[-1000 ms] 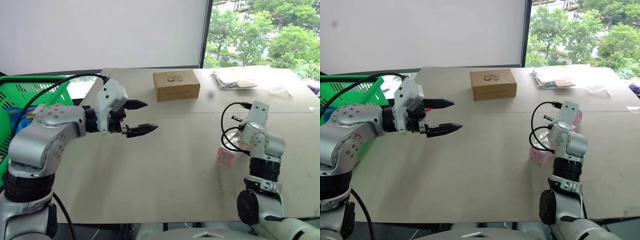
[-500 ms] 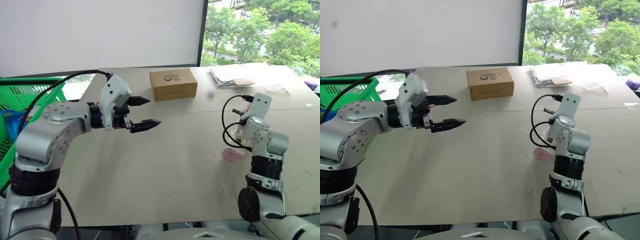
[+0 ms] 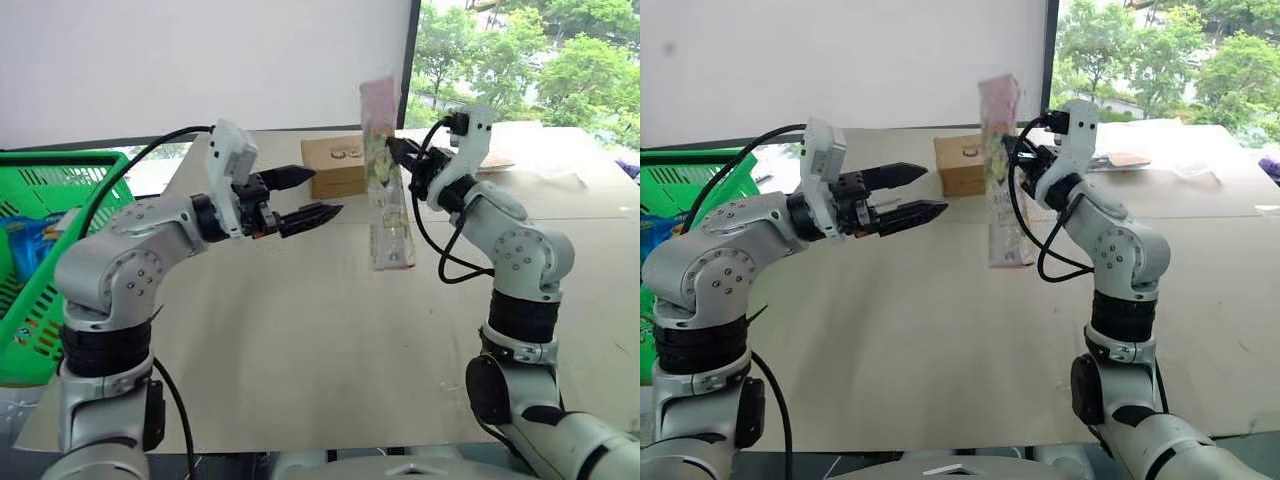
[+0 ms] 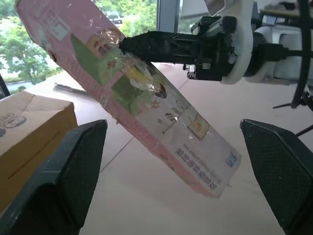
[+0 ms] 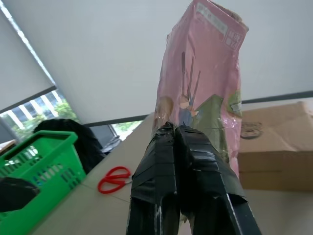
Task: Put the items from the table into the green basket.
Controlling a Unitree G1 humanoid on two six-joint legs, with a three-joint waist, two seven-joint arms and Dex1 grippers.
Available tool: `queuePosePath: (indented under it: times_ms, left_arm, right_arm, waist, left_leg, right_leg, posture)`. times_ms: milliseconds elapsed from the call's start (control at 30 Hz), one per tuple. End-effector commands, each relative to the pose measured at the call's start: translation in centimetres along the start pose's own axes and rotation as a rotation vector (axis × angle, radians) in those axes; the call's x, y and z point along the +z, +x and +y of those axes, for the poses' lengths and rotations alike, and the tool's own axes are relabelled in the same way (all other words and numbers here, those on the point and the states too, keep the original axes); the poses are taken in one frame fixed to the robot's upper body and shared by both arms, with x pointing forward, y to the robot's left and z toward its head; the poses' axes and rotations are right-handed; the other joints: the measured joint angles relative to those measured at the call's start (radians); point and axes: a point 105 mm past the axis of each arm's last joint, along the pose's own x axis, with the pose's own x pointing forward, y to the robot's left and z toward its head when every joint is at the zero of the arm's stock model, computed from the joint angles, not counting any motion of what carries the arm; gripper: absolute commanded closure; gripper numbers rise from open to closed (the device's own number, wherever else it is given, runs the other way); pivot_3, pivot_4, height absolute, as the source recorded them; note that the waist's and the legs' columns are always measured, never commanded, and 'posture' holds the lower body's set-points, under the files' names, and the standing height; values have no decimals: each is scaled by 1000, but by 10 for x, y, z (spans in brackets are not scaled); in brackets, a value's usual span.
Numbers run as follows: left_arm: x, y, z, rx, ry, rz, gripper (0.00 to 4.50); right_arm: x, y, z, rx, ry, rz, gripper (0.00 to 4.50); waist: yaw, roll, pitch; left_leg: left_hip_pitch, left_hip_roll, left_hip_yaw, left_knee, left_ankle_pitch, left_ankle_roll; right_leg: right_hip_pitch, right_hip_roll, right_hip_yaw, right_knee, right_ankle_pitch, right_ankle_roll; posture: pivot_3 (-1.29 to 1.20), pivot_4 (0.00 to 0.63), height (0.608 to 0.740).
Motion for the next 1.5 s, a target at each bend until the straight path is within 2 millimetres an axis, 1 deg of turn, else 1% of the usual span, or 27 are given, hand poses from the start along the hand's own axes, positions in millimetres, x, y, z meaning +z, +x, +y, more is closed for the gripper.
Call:
queuePosePath:
  times_ms: [33, 100, 300, 367, 433, 467, 600, 700, 833, 933, 1100, 1333, 1467, 1500]
  left_arm:
    - [0, -2, 1, 15, -13, -11, 0]
    - [-2, -4, 5, 30, -58, -38, 0]
    - [3, -10, 9, 6, -186, -188, 0]
    - [6, -11, 7, -38, -283, -252, 0]
    - [9, -11, -5, -139, -354, -308, 0]
    - [8, -11, -9, -163, -374, -314, 0]
    - [-5, -3, -3, -129, -401, -267, 0]
    - [-4, 0, -7, -173, -418, -274, 0]
    - [-6, 9, -11, -225, -429, -253, 0]
    - [-5, 11, -12, -249, -437, -261, 0]
    - [6, 11, -15, -317, -468, -342, 0]
    - [10, 9, -23, -371, -472, -364, 0]
    - [11, 11, -28, -383, -469, -356, 0]
    - [11, 11, -28, -386, -468, -355, 249]
  right_arm:
    - [29, -1, 30, 152, -34, -114, 4493]
    - [34, -4, 43, 235, -21, -139, 4493]
    - [42, -10, 62, 373, 22, -171, 4493]
    - [44, -12, 68, 415, 37, -177, 4493]
    - [46, -14, 76, 464, 60, -186, 4493]
    - [47, -15, 79, 480, 69, -188, 4493]
    - [49, -20, 89, 546, 94, -196, 4493]
    - [49, -24, 93, 576, 112, -202, 4493]
    - [47, -30, 101, 635, 137, -194, 4493]
    - [47, -32, 106, 665, 152, -188, 4493]
    - [41, -32, 105, 664, 159, -168, 4493]
    - [39, -32, 103, 652, 173, -166, 4493]
    - [39, -31, 102, 647, 180, -169, 4493]
    - [39, -30, 102, 646, 181, -169, 4499]
  waist:
    - [0, 0, 0]
    - [-1, 0, 0]
    - [-3, 0, 0]
    - [-1, 0, 0]
    - [-2, 0, 0]
    - [-2, 0, 0]
    - [-4, 0, 0]
    - [-5, 0, 0]
    - [-6, 0, 0]
    - [-8, 0, 0]
    - [-8, 0, 0]
    - [-9, 0, 0]
    - [-8, 0, 0]
    - [-8, 0, 0]
  left_leg:
    - [0, 0, 0, 0, 0, 0]
    - [0, 0, 0, 0, 0, 0]
    - [1, 0, -1, 0, 0, 0]
    - [1, 0, -1, 0, 0, 0]
    - [1, 0, -1, 0, 0, 0]
    - [0, 0, -1, 1, 0, 0]
    - [0, 0, -1, 1, 0, 0]
    - [0, -1, -1, 1, 0, 0]
    - [0, -1, -1, 1, 0, 0]
    - [0, -1, 0, 1, 0, 0]
    - [0, 0, 0, 1, 0, 0]
    - [0, 0, 0, 1, 0, 0]
    - [0, 0, 0, 1, 0, 0]
    - [0, 0, 0, 1, 0, 0]
  right_leg:
    - [0, 0, 0, 0, 0, 0]
    - [0, 0, 0, 1, 0, 0]
    - [0, 1, 0, 1, 0, 0]
    - [0, 0, 0, 1, 0, 0]
    - [0, 0, 0, 1, 0, 0]
    - [0, 0, 0, 1, 0, 0]
    - [0, -1, 0, 1, 0, 0]
    - [0, 0, -1, 1, 0, 0]
    - [0, 0, 0, 1, 0, 0]
    - [0, 0, 0, 1, 0, 0]
    - [0, 0, 0, 1, 0, 0]
    - [0, 0, 0, 1, 0, 0]
    - [0, 0, 0, 1, 0, 0]
    - [0, 0, 0, 1, 0, 0]
  posture:
    - [57, 0, 724]
    - [57, 0, 724]
    - [51, 0, 724]
    - [44, 0, 724]
    - [41, 0, 724]
    - [34, 0, 724]
    - [24, 0, 724]
    - [18, 0, 724]
    - [14, 0, 724]
    - [11, 0, 724]
    - [7, 0, 724]
    - [6, 0, 724]
    - [6, 0, 724]
    - [6, 0, 724]
